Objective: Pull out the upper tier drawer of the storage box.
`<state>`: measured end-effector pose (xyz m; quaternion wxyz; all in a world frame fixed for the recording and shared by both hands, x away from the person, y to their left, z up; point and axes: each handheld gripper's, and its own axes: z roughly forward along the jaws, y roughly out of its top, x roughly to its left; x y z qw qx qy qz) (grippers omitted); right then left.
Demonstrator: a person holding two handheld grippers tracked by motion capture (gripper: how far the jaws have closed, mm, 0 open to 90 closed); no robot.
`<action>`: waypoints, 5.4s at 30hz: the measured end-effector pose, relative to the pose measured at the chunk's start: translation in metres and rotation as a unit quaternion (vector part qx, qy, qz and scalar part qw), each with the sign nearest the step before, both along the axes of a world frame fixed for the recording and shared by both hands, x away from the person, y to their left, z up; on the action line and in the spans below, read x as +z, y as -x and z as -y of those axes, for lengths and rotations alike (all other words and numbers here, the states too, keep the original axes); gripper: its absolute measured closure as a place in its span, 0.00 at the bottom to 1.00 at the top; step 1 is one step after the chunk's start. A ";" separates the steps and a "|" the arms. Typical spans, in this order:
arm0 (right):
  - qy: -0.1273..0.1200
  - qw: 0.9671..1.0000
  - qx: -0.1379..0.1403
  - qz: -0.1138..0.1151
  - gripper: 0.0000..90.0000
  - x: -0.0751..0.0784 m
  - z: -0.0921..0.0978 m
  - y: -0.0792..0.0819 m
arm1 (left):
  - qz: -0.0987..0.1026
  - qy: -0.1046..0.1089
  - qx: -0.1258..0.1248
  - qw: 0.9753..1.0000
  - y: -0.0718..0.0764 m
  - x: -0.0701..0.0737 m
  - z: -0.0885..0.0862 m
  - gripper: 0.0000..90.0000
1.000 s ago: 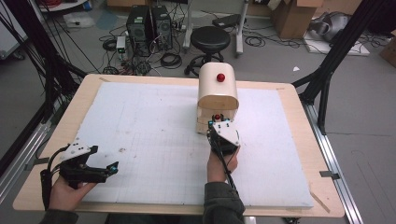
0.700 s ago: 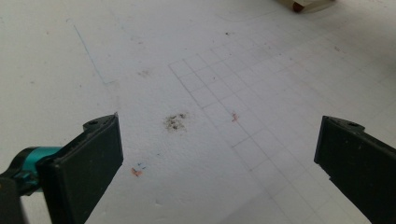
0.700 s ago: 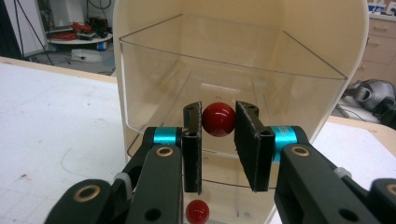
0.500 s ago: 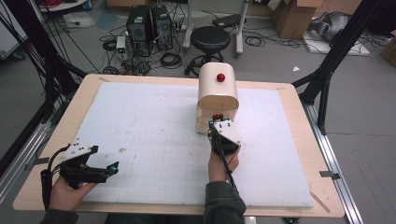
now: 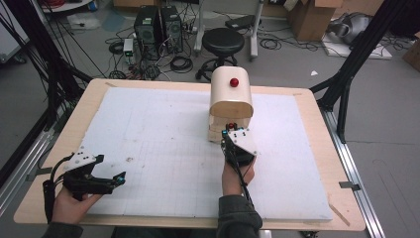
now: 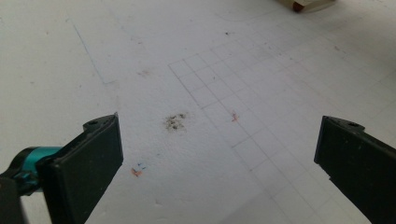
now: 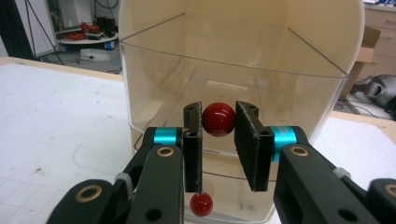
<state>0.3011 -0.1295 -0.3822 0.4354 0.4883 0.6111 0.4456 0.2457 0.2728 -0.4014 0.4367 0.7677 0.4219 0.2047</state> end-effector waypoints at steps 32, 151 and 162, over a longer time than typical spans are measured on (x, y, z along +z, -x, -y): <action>-0.018 1.000 0.022 -0.005 0.81 0.001 0.006 0.022 | 0.000 -0.001 -0.001 1.000 0.000 0.000 0.001 0.02; -0.060 0.986 0.148 -0.047 0.38 0.002 0.045 0.065 | 0.001 0.003 -0.002 1.000 0.000 0.001 0.002 0.02; -0.047 0.978 0.183 -0.089 0.21 0.005 0.056 0.058 | -0.002 0.009 0.000 1.000 0.003 0.001 0.002 0.02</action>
